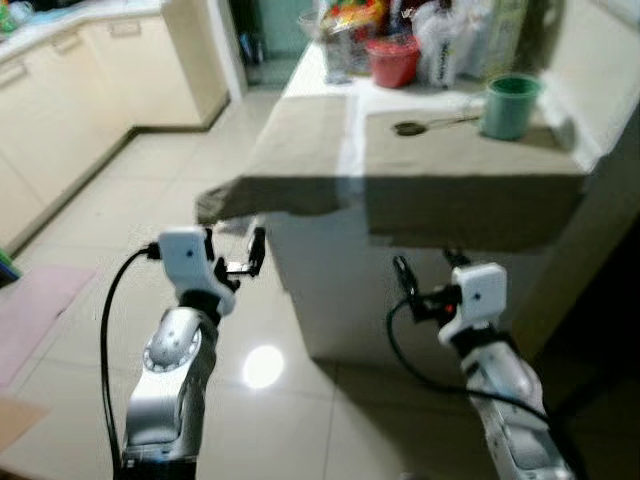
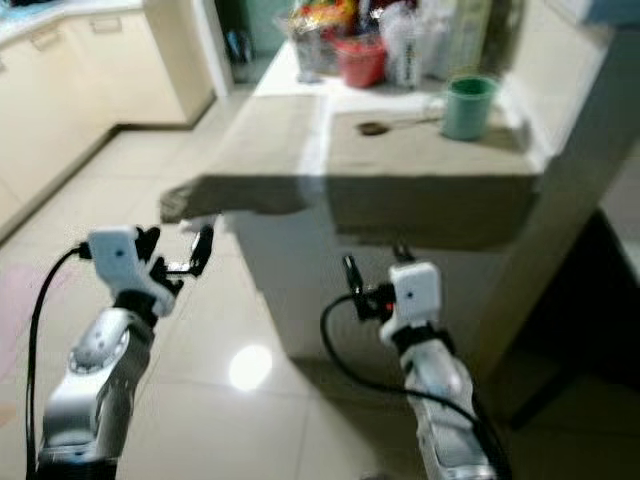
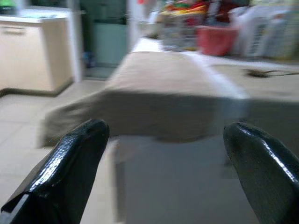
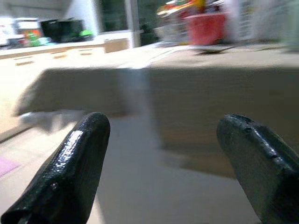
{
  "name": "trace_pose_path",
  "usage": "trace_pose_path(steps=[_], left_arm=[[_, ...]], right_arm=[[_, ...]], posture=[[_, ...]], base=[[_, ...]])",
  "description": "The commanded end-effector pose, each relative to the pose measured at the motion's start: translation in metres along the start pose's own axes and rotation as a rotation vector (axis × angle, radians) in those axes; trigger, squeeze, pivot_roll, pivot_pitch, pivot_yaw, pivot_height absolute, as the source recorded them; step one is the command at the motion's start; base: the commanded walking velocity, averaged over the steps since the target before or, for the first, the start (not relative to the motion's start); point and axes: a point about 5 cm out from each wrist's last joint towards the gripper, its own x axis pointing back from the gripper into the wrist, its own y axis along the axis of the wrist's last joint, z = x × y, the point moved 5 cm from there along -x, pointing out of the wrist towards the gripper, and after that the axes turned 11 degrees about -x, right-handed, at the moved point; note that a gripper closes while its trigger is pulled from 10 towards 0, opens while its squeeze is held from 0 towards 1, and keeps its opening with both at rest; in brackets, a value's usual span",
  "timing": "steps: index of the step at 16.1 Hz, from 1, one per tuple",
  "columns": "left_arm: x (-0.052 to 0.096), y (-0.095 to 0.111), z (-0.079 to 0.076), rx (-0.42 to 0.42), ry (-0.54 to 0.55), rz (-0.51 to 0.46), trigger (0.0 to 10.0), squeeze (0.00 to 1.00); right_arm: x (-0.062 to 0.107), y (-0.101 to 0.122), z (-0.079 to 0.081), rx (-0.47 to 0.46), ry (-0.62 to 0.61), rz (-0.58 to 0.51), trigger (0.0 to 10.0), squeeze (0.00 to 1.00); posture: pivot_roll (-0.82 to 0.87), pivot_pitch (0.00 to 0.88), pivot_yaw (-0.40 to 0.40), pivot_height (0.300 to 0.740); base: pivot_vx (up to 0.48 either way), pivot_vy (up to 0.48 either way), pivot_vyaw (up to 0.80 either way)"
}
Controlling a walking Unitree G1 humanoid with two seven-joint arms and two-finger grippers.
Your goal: Setting the table
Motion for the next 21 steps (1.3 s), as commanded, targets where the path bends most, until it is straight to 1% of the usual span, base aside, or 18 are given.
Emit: trace_pose_path(steps=[1,2,5,9,10,21], left_arm=[[0.0004,0.0006,0.0076,-0.011,0.008,-0.002,10.0,0.00],[-0.0001,0.0009,0.0070,-0.008,0.002,-0.005,10.0,0.00],[-0.0013,0.0011,0.0056,-0.013,-0.014,-0.006,10.0,0.00],[-0.0029,0.0007,0.0039,-0.007,-0.022,-0.003,10.0,0.00],[-0.0034,0.0002,0.0038,-0.007,-0.023,-0.001,10.0,0.00],[-0.0078,-0.0004,0.0040,-0.020,-0.044,0.001,10.0,0.00]], right_arm=[[-0.0031,0.0022,0.0087,-0.007,0.024,-0.010,10.0,0.00],[-0.0032,0.0036,0.0083,-0.002,0.022,-0.018,10.0,0.00],[-0.0035,0.0029,0.0066,0.004,0.006,-0.006,10.0,0.00],[-0.0041,0.0044,0.0069,0.013,0.013,-0.002,10.0,0.00],[-0.0040,0.0056,0.0069,0.015,0.014,-0.010,10.0,0.00],[-0.0033,0.0095,0.0105,0.031,0.024,-0.030,10.0,0.00]], posture=[[-0.24,0.000,0.144,0.740],[-0.24,0.000,0.144,0.740],[-0.25,0.000,0.145,0.740],[-0.25,0.000,0.149,0.740],[-0.25,0.000,0.149,0.740],[-0.26,0.000,0.151,0.740]], base=[[0.000,-0.480,0.00],[0.000,-0.480,0.00],[0.000,0.000,0.00],[0.000,0.000,-0.68],[0.000,-0.480,-0.67],[0.000,-0.476,0.00]])
